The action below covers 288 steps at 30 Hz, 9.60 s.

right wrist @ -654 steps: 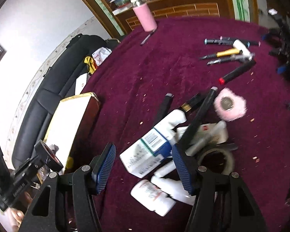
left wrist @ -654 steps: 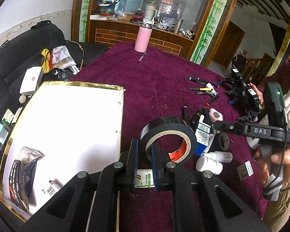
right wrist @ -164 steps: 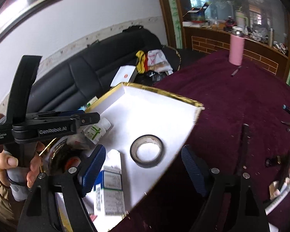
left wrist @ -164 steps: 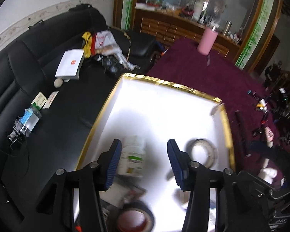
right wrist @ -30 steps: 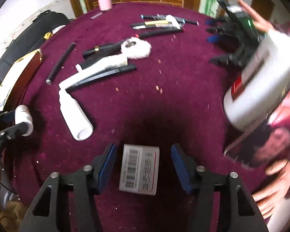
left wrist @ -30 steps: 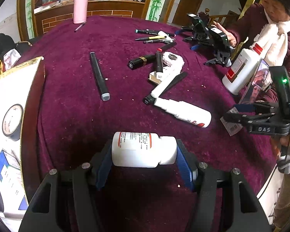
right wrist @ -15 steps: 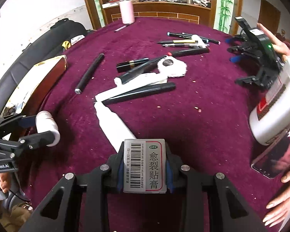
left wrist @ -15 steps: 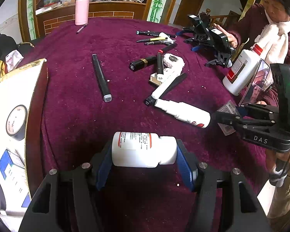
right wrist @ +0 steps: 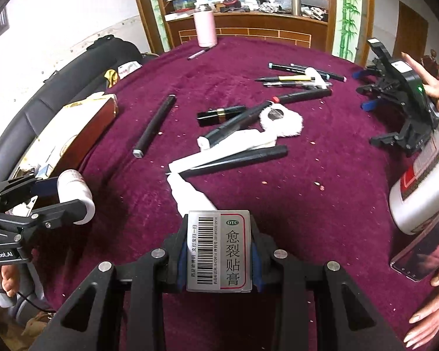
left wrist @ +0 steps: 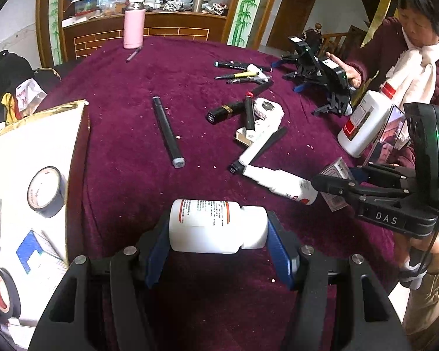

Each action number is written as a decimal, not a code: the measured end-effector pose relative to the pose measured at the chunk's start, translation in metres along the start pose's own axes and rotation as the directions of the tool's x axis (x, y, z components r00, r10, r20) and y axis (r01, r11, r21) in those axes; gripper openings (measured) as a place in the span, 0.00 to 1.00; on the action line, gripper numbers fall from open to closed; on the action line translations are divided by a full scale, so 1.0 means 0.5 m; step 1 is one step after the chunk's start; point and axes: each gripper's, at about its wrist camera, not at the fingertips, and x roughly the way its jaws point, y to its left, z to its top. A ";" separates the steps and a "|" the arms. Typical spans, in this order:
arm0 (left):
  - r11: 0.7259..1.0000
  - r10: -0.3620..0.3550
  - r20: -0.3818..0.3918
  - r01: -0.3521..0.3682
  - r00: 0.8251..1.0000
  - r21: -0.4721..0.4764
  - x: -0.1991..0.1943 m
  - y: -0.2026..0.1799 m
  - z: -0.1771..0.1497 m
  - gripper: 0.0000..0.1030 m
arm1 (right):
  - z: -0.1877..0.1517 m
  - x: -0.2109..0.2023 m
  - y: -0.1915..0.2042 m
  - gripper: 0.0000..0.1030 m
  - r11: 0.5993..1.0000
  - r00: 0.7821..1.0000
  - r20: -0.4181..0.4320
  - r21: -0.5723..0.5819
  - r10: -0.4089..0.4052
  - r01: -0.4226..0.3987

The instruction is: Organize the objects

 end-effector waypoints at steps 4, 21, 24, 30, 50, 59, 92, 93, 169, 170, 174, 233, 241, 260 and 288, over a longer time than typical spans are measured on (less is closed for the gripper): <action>1.000 0.008 0.006 -0.008 1.000 -0.008 -0.012 0.014 -0.001 0.59 | 0.007 0.005 0.019 0.35 1.000 1.000 0.008 -0.012 0.018 -0.018; 0.986 0.106 0.093 -0.092 0.990 -0.141 -0.121 0.145 -0.003 0.59 | 0.057 0.003 0.120 0.35 0.992 0.994 0.055 -0.088 0.097 -0.092; 0.983 0.120 0.102 -0.104 0.988 -0.154 -0.134 0.160 -0.005 0.59 | 0.063 0.001 0.132 0.35 0.990 0.993 0.061 -0.099 0.105 -0.099; 0.979 0.146 0.108 -0.128 0.983 -0.159 -0.150 0.176 -0.008 0.59 | 0.082 -0.006 0.163 0.35 0.985 0.988 0.082 -0.122 0.132 -0.121; 0.949 0.231 0.116 -0.197 0.966 -0.246 -0.200 0.260 -0.029 0.59 | 0.100 0.011 0.247 0.36 0.964 0.978 0.071 -0.193 0.198 -0.181; 0.941 0.262 0.113 -0.228 0.958 -0.249 -0.211 0.287 -0.018 0.59 | 0.126 0.011 0.273 0.36 0.958 0.973 0.080 -0.209 0.217 -0.196; 0.928 0.297 -0.016 -0.293 0.955 -0.232 -0.158 0.386 -0.050 0.59 | 0.209 0.094 0.416 0.36 0.897 0.944 0.010 -0.314 0.329 -0.310; 0.930 0.304 -0.021 -0.301 0.953 -0.213 -0.154 0.382 -0.056 0.59 | 0.212 0.099 0.422 0.36 0.896 0.944 0.005 -0.319 0.330 -0.311; 0.991 0.100 0.110 -0.088 0.989 -0.105 -0.151 0.180 -0.012 0.64 | 0.061 0.029 0.151 0.92 0.958 0.952 0.104 -0.023 0.286 -0.285; 0.992 0.095 0.108 -0.085 0.990 -0.092 -0.146 0.165 -0.005 0.64 | 0.057 0.028 0.139 0.92 0.958 0.952 0.109 -0.011 0.286 -0.286; 0.997 0.069 0.099 -0.065 0.993 -0.041 -0.125 0.113 0.019 0.64 | 0.049 0.019 0.101 0.92 0.962 0.955 0.129 0.022 0.266 -0.271; 0.970 0.179 -0.147 -0.200 0.973 -0.140 0.125 0.035 0.152 0.64 | 0.034 0.113 0.014 0.71 0.979 0.981 0.014 -0.063 0.193 -0.192; 0.949 0.235 -0.203 -0.269 0.951 -0.162 0.206 0.050 0.195 0.64 | 0.034 0.102 0.002 0.73 0.976 0.976 0.036 -0.047 0.214 -0.212; 0.920 0.339 -0.205 -0.369 0.918 -0.129 0.294 0.077 0.229 0.51 | 0.035 0.096 -0.005 0.75 0.977 0.976 0.049 -0.039 0.212 -0.210; 0.913 0.407 -0.203 -0.406 0.891 0.048 0.194 0.020 0.095 0.14 | 0.019 0.125 0.017 0.50 0.985 0.992 -0.019 -0.118 0.124 -0.125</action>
